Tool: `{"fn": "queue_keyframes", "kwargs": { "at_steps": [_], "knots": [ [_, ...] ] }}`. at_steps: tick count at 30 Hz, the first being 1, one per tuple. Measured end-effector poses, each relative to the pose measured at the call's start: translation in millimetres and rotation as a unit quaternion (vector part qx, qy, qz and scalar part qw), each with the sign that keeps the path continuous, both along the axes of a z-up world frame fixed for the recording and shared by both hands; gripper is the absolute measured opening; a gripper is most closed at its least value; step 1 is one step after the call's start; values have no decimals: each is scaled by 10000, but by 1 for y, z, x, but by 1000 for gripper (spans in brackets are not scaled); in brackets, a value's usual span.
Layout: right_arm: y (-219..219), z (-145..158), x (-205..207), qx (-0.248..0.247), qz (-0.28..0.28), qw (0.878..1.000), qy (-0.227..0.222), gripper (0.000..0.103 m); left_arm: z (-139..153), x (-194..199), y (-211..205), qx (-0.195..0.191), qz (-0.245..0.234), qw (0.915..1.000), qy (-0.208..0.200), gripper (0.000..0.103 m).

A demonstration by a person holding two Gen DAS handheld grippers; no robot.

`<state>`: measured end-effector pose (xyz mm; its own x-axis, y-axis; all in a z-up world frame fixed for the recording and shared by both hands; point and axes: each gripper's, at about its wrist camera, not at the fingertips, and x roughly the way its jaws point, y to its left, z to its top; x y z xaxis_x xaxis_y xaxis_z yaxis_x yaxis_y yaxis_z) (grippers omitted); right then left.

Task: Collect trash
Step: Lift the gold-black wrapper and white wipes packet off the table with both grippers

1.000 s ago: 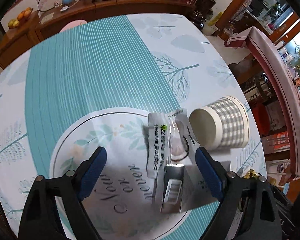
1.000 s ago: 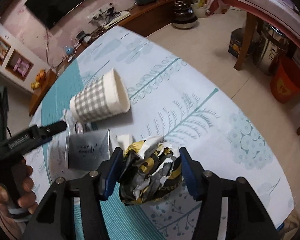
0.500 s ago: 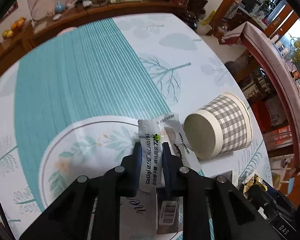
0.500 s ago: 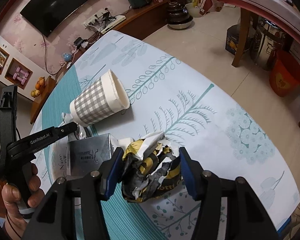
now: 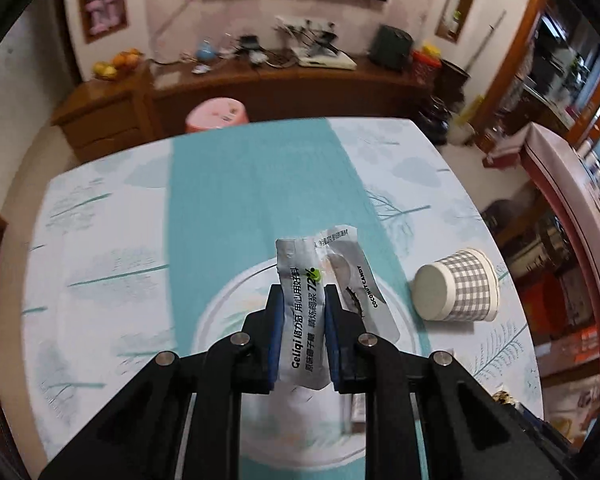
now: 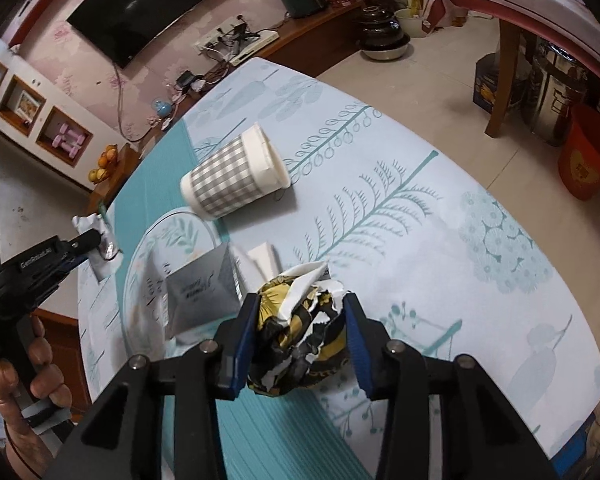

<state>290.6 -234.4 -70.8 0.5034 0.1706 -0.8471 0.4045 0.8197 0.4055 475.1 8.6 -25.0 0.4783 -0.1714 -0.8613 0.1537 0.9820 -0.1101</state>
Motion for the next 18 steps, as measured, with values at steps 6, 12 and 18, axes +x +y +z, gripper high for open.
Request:
{"fn": "queue_keyframes", "kwargs": {
  "at_steps": [6, 12, 18],
  "knots": [
    [5, 19, -26, 73, 230, 9994, -251, 41, 33, -57, 36, 21, 233, 9997, -90, 17],
    [10, 40, -58, 143, 579, 9968, -535, 41, 53, -130, 29, 28, 147, 9999, -72, 17],
    [12, 57, -109, 229, 1068, 9912, -744, 41, 63, -219, 6, -35, 71, 10000, -19, 17]
  ]
}}
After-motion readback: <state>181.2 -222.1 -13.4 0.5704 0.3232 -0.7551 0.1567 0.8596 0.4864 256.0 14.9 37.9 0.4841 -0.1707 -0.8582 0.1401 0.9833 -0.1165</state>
